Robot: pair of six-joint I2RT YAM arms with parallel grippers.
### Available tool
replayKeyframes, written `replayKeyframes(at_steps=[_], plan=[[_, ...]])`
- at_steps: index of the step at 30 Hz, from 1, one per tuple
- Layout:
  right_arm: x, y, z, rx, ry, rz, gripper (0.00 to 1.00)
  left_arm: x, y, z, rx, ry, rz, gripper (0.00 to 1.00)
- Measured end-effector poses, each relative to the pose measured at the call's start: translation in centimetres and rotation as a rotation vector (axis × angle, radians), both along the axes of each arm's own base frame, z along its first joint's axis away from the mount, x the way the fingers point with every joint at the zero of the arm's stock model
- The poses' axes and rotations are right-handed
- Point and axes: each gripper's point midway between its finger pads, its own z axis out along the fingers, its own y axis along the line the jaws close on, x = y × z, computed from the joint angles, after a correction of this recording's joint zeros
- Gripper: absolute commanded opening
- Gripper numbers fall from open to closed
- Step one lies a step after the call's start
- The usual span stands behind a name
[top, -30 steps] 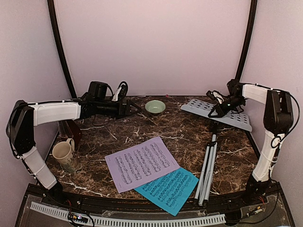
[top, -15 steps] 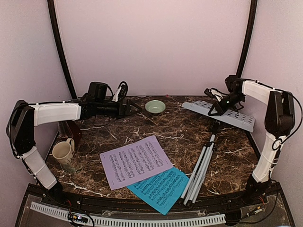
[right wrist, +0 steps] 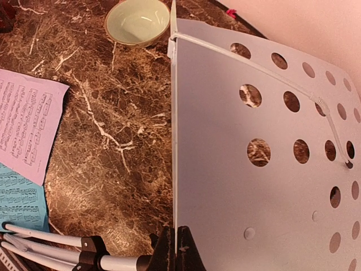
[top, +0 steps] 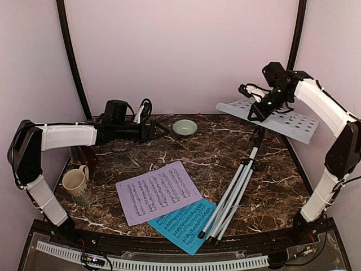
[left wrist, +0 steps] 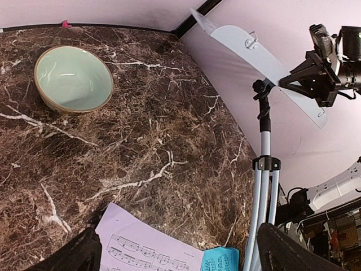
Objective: Set up the instrument practice props
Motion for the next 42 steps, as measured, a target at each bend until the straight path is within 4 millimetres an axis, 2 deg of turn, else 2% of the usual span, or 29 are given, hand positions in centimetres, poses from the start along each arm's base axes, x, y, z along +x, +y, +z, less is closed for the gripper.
replayKeyframes(at_steps=[3,6,10,12,17,20,23,31,36,42], plan=[[-0.4,0.1,2.4,-0.047,-0.091,-0.013,0.00,0.0,0.0,0.0,-0.006,0.000,0.003,0.99],[-1.6,0.4,4.7,-0.094,-0.171,-0.016,0.00,-0.2,0.2,0.0,-0.014,-0.009,0.010,0.99],[-3.2,2.0,7.9,-0.132,-0.272,0.013,0.00,-1.2,0.7,0.8,-0.030,-0.054,0.019,0.99],[-3.5,3.1,9.5,-0.147,-0.334,0.034,0.00,-1.9,0.9,1.9,-0.039,-0.095,0.022,0.99],[-3.8,5.1,12.1,-0.212,-0.480,0.065,0.00,-3.1,0.8,6.0,-0.081,-0.231,0.009,0.99],[-4.1,6.0,13.4,-0.246,-0.558,0.083,0.00,-3.6,0.6,7.3,-0.098,-0.284,-0.001,0.98],[-5.0,7.0,15.7,-0.239,-0.660,0.105,0.00,-4.2,0.2,7.5,-0.108,-0.306,-0.017,0.95],[-8.7,9.7,24.1,-0.148,-0.960,0.158,0.00,-6.6,-2.4,8.0,-0.127,-0.370,-0.089,0.89],[-9.4,10.9,27.1,-0.202,-1.095,0.157,0.00,-7.1,-3.2,8.1,-0.108,-0.421,-0.085,0.86],[-10.0,13.4,28.6,-0.310,-1.208,0.179,0.00,-6.1,-2.6,8.2,-0.034,-0.515,-0.012,0.83]])
